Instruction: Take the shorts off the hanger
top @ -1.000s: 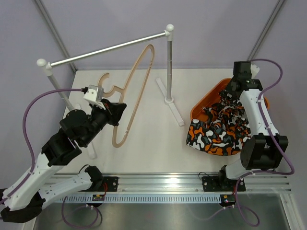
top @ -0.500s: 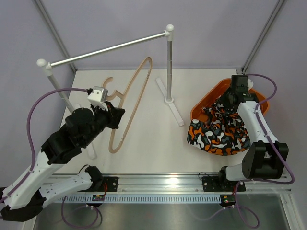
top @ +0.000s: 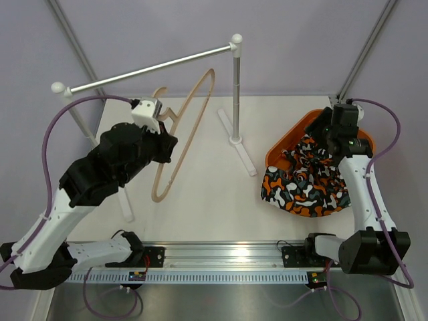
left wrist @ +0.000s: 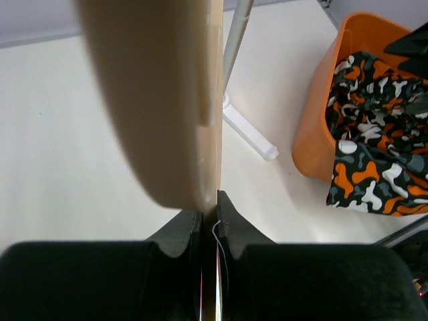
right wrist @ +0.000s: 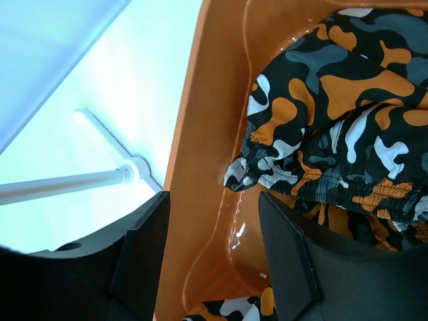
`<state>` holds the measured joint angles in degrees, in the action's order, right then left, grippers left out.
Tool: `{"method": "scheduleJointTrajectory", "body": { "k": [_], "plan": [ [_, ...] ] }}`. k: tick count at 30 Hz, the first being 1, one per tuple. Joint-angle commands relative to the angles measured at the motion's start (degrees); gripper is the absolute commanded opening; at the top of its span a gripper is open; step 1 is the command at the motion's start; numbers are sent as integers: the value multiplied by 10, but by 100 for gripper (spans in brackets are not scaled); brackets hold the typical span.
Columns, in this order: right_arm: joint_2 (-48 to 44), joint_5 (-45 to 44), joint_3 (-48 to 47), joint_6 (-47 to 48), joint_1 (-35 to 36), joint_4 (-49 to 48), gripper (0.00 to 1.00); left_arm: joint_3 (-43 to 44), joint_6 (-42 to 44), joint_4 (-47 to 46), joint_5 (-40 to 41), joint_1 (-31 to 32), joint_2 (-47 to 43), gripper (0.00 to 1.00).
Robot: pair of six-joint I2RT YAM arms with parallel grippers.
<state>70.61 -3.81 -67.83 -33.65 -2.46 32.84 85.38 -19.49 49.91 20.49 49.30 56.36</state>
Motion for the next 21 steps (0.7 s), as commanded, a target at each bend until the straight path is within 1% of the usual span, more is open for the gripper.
{"method": "scheduleJointTrajectory", "body": {
  "k": [1, 4, 6, 10, 11, 17, 21],
  "plan": [
    [-31, 14, -24, 14, -3, 4, 64, 75, 17, -2, 30, 0, 51, 0],
    [-47, 25, -30, 18, -3, 6, 67, 137, 16, 13, 41, -9, 108, 0],
    [-52, 33, -41, 22, -3, 16, 67, 180, 12, 24, 32, -22, 135, 0],
    [-70, 36, -48, 26, -3, 22, 67, 230, 5, 31, 11, -53, 204, 0],
    [-74, 50, -48, 25, -3, 24, 67, 237, 5, 30, 12, -54, 214, 0],
    [-99, 63, -64, 34, -3, 40, 67, 286, 6, 30, 14, -77, 269, 0],
    [-115, 70, -68, 38, -3, 47, 67, 303, 9, 23, 6, -97, 285, 0]
  ]
}}
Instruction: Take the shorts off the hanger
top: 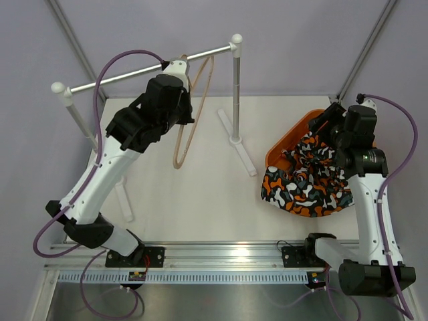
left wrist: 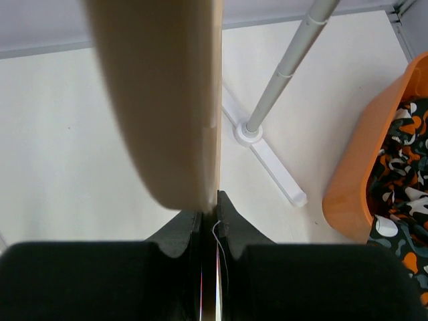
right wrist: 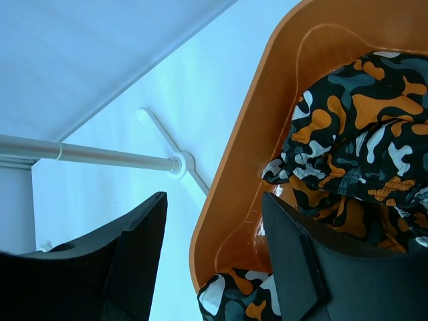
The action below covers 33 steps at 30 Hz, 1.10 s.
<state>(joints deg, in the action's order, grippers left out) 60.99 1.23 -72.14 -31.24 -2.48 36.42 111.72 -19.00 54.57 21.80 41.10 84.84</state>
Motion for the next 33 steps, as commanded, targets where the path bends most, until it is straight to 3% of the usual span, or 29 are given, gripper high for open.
{"method": "scheduleJointTrajectory", "body": {
  "k": [1, 15, 29, 33],
  "plan": [
    [-21, 20, -23, 14, -2, 12, 67, 42, 3, -24, -11, -28, 2, 0],
    [-59, 38, -3, 17, -2, 19, 66, 53, -7, -28, -73, -106, 35, 0],
    [-114, 22, 24, 36, -2, 50, 66, 1, -13, -43, -93, -120, 42, 0],
    [-117, 25, 28, 38, -2, 55, 66, -26, -10, -56, -91, -121, 23, 19]
  ]
}}
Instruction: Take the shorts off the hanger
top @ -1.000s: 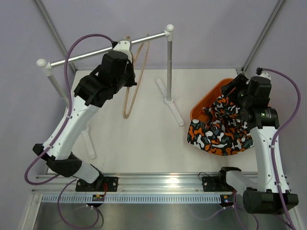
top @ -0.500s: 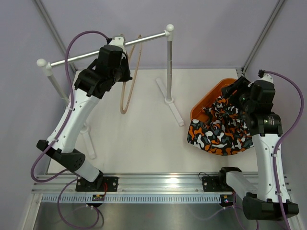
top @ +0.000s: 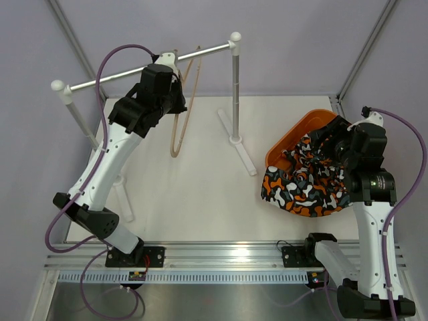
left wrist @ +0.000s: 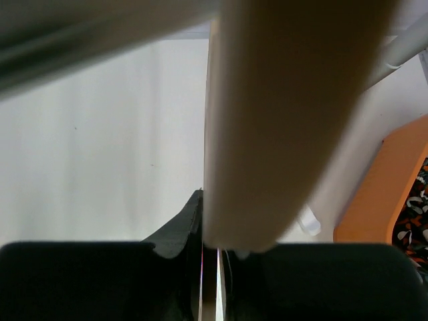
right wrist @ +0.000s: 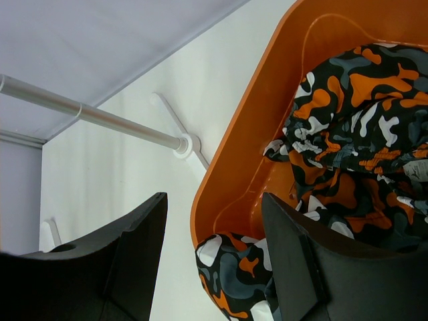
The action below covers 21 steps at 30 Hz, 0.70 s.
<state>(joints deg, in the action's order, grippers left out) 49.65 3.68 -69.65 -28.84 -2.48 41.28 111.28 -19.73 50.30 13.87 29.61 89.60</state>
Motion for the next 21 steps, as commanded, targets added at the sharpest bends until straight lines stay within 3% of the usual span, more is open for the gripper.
{"method": "scheduleJointTrajectory", "body": {
  "k": [1, 3, 6, 13, 21],
  "plan": [
    [-4, 1, 2, 17, -2, 9, 66, -26, -2, -18, -11, -7, -29, 23],
    [-7, 0, 0, 23, -2, 17, 66, -34, 0, -21, -9, -7, -37, 30],
    [-12, -3, -8, 32, -2, 31, 67, -33, 4, -21, -9, -7, -45, 33],
    [-26, -11, -9, 36, -2, 49, 68, -19, 7, -17, -10, -8, -50, 30],
    [-34, -3, -1, 44, -2, 75, 70, -36, 16, -36, -18, -8, -93, 54]
  ]
}}
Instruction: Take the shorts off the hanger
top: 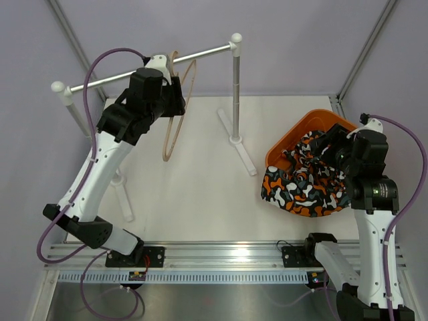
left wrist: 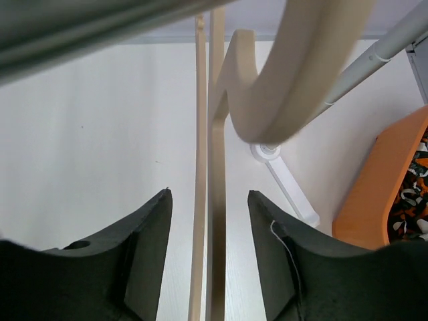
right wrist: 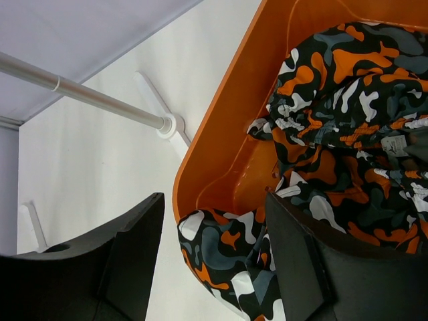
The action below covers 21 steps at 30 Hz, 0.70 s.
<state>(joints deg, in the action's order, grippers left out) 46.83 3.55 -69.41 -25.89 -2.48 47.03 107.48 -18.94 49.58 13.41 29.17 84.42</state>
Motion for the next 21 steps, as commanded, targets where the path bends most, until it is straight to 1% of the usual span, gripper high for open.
{"method": "scheduleJointTrajectory", "body": {
  "k": [1, 2, 3, 5, 7, 8, 11, 14, 18, 19, 21],
  "plan": [
    [-7, 0, 4, 16, -2, 20, 71, 2, 9, -28, -14, -3, -45, 55],
    [-8, 0, 8, 18, -2, 24, 71, 3, 10, -28, -15, -3, -50, 57],
    [-9, -2, 15, 18, -2, 28, 71, 3, 10, -27, -15, -3, -59, 61],
    [-16, 2, 41, 16, -2, 32, 71, 2, 12, -25, -14, -3, -70, 64],
    [-35, 15, 73, 12, -2, 35, 72, -2, 15, -23, -12, -3, -90, 69],
    [-43, 16, 89, 10, -1, 40, 72, -5, 16, -22, -11, -3, -102, 71],
    [-67, 8, 101, 9, -2, 58, 73, -12, 19, -20, -12, -3, -117, 73],
    [-70, 22, 84, 8, -2, 83, 73, -18, 20, -18, -14, -3, -131, 74],
    [-50, -6, 42, 27, -2, 128, 75, -31, 25, -15, -15, -3, -154, 75],
    [-46, -15, 35, 29, -2, 154, 74, -32, 26, -15, -19, -3, -157, 75],
    [-40, -17, 21, 39, -2, 175, 74, -36, 26, -14, -23, -3, -163, 76]
  ]
}}
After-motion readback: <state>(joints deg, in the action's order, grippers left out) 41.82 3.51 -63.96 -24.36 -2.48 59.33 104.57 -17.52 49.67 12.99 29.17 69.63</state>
